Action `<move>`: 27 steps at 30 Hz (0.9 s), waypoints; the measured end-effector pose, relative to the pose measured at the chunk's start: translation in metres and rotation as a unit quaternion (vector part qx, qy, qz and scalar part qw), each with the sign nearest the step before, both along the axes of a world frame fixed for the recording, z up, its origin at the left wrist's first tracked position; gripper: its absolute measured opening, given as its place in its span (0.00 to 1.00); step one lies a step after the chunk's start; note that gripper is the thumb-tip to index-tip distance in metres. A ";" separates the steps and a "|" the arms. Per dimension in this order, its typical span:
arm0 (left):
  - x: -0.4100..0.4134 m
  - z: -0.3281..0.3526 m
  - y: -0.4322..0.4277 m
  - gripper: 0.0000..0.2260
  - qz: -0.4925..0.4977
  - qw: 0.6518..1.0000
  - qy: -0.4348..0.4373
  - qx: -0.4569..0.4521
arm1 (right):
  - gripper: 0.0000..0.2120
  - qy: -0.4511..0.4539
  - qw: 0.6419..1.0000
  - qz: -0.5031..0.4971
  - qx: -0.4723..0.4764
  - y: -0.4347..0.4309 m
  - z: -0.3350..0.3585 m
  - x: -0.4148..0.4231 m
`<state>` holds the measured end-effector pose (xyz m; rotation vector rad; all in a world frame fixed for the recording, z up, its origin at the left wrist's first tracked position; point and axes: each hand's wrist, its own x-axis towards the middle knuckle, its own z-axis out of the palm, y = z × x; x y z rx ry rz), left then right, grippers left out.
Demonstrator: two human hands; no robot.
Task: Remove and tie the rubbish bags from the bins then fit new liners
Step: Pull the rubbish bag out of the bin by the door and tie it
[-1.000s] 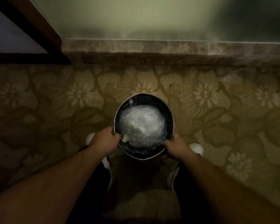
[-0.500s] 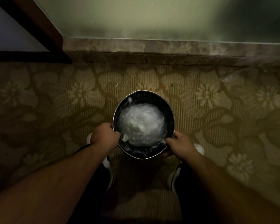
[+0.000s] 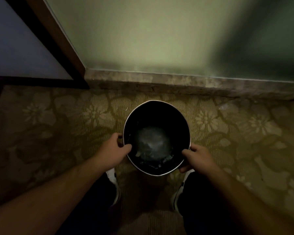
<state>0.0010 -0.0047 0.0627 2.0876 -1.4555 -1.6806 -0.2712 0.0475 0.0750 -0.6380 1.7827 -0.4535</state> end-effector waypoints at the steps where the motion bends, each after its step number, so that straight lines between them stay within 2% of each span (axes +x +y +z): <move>1: 0.000 0.012 0.005 0.24 0.017 1.000 0.015 -0.008 | 0.08 0.002 1.000 0.003 -0.009 0.003 0.013 0.000; 5: 0.003 0.054 0.027 0.31 0.100 0.991 0.091 0.000 | 0.09 -0.004 0.999 0.009 -0.048 0.019 0.062 0.001; 8: 0.003 0.081 0.043 0.28 0.139 0.979 0.147 -0.006 | 0.08 0.002 0.997 0.034 -0.069 0.036 0.092 0.001; 10: 0.002 0.099 0.053 0.28 0.143 0.975 0.166 -0.024 | 0.08 -0.001 0.997 0.044 -0.070 0.051 0.108 0.002; 15: -0.007 0.128 0.065 0.27 0.114 0.973 0.190 -0.069 | 0.12 -0.049 0.998 -0.004 -0.028 0.086 0.128 0.002; 18: -0.014 0.135 0.065 0.27 0.067 0.973 0.204 -0.081 | 0.14 -0.044 0.996 -0.065 -0.052 0.098 0.130 -0.004; 21: -0.024 0.130 0.061 0.25 0.036 0.974 0.199 -0.101 | 0.10 -0.036 0.984 -0.159 -0.071 0.103 0.124 -0.013; 24: -0.031 0.113 0.054 0.24 0.006 0.979 0.177 -0.101 | 0.09 -0.055 0.959 -0.265 -0.084 0.096 0.111 -0.022; 27: -0.034 0.090 0.043 0.23 -0.032 0.986 0.121 -0.108 | 0.10 -0.097 0.919 -0.372 -0.089 0.077 0.091 -0.028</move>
